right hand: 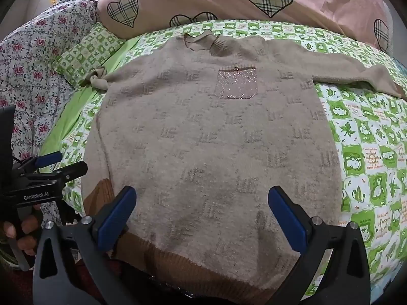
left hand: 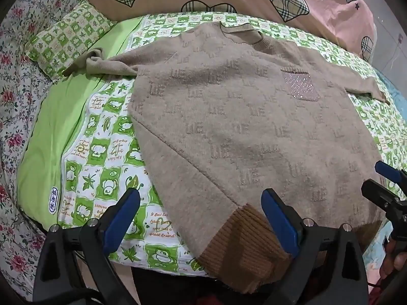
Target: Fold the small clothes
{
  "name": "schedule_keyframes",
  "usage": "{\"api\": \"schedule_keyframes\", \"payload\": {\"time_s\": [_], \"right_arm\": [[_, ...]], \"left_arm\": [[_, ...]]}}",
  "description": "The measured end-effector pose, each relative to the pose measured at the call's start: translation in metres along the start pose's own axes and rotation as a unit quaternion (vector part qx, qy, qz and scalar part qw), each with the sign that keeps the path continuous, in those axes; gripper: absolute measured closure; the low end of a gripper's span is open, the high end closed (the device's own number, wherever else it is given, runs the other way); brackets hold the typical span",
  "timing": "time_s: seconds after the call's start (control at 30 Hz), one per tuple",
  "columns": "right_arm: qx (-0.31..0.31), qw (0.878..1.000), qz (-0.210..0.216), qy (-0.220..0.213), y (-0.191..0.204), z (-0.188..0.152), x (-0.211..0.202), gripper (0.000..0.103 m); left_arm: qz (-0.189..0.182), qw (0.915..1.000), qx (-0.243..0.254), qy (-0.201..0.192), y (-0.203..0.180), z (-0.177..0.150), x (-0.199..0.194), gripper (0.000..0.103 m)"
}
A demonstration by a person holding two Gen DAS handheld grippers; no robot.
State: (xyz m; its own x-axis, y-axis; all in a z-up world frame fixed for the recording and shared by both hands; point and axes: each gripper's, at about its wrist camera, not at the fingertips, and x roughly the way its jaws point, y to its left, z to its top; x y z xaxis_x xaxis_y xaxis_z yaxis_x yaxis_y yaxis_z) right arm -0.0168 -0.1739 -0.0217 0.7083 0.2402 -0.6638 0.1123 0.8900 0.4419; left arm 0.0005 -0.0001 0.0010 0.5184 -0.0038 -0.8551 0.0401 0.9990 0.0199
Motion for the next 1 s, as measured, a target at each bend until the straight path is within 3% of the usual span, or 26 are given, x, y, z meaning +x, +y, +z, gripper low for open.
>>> {"api": "schedule_keyframes", "payload": {"time_s": [0.57, 0.8, 1.0], "right_arm": [[-0.010, 1.000, 0.008, -0.001, 0.007, 0.001, -0.015, 0.000], [-0.006, 1.000, 0.010, -0.004, 0.009, 0.002, -0.015, 0.000], [-0.009, 1.000, 0.013, -0.008, 0.009, 0.008, -0.014, 0.000]], "left_arm": [[-0.006, 1.0000, 0.001, -0.005, 0.001, 0.001, 0.003, 0.006], [-0.033, 0.9993, -0.008, -0.013, -0.001, 0.004, 0.001, 0.006], [-0.021, 0.9996, 0.004, -0.017, -0.002, 0.008, -0.001, 0.006]]}}
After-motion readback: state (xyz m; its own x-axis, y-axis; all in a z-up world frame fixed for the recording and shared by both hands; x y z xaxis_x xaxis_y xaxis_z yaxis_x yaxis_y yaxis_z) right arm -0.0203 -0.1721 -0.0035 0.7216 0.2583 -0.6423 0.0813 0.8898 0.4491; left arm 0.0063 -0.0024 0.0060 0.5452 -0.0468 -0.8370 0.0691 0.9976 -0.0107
